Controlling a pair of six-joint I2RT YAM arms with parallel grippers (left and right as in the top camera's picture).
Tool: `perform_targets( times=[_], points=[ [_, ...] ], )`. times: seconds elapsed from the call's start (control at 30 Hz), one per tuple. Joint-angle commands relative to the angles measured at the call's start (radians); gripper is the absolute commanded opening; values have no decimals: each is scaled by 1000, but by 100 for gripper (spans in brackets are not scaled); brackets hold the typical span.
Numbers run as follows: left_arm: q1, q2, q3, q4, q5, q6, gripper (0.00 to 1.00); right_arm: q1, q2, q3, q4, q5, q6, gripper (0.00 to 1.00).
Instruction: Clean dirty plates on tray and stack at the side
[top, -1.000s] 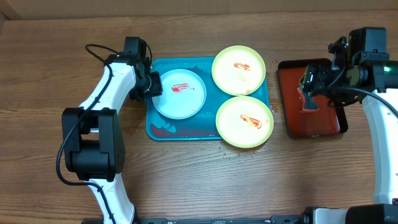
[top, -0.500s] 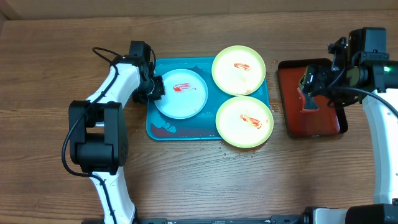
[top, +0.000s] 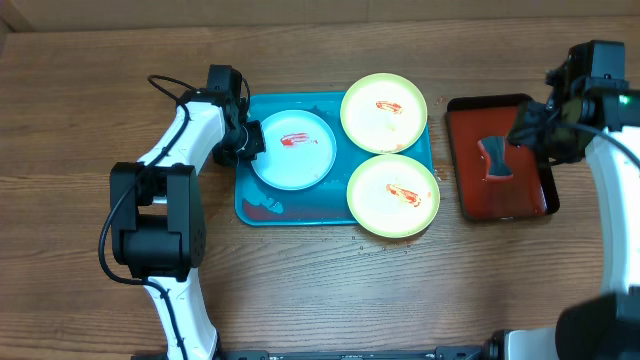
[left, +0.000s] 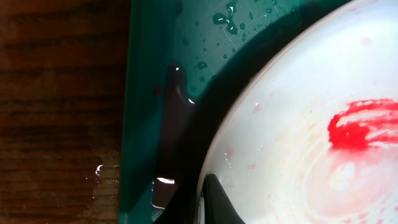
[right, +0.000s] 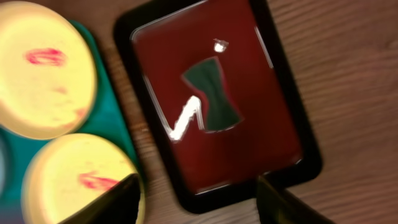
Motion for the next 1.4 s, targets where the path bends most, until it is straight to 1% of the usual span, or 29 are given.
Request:
perform_targets(
  times=[0.0, 0.03, 0.07, 0.13, 0.2, 0.27, 0.43, 0.6, 0.73, 0.93, 1.0, 1.07, 1.3, 1.37],
  points=[
    [-6, 21, -8, 4, -16, 5, 4, -45, 80, 20, 12, 17, -85, 75],
    [-6, 21, -8, 3, -16, 5, 4, -52, 106, 20, 17, 17, -102, 80],
    [-6, 21, -8, 4, -15, 4, 4, -54, 129, 20, 21, 17, -127, 82],
    [-6, 21, -8, 6, -16, 4, 4, -55, 183, 20, 32, 18, -180, 84],
    [-6, 21, -8, 8, -15, 4, 4, -55, 221, 20, 48, 18, -186, 84],
    [-6, 21, -8, 8, -15, 4, 4, -54, 254, 20, 68, 17, -185, 84],
    [-6, 21, -8, 11, -15, 4, 4, -52, 335, 20, 84, 18, -185, 75],
    [-6, 21, -8, 15, -15, 4, 4, -52, 414, 20, 84, 13, -185, 73],
    [-6, 21, -8, 15, -16, 4, 4, -50, 462, 20, 84, -39, -185, 72],
    [-6, 21, -8, 15, -16, 4, 5, -39, 482, -33, 139, -43, -172, 69],
    [-6, 21, -8, 15, -16, 4, 4, -39, 482, -46, 156, -43, -166, 66],
    [-6, 21, -8, 15, -16, 5, 4, -39, 483, -57, 169, -43, -166, 57],
    [-6, 21, -8, 15, -16, 4, 4, -39, 483, -59, 163, -43, -166, 12],
    [-6, 21, -8, 15, -16, 5, 4, -39, 483, -59, 153, -43, -165, 4]
  ],
)
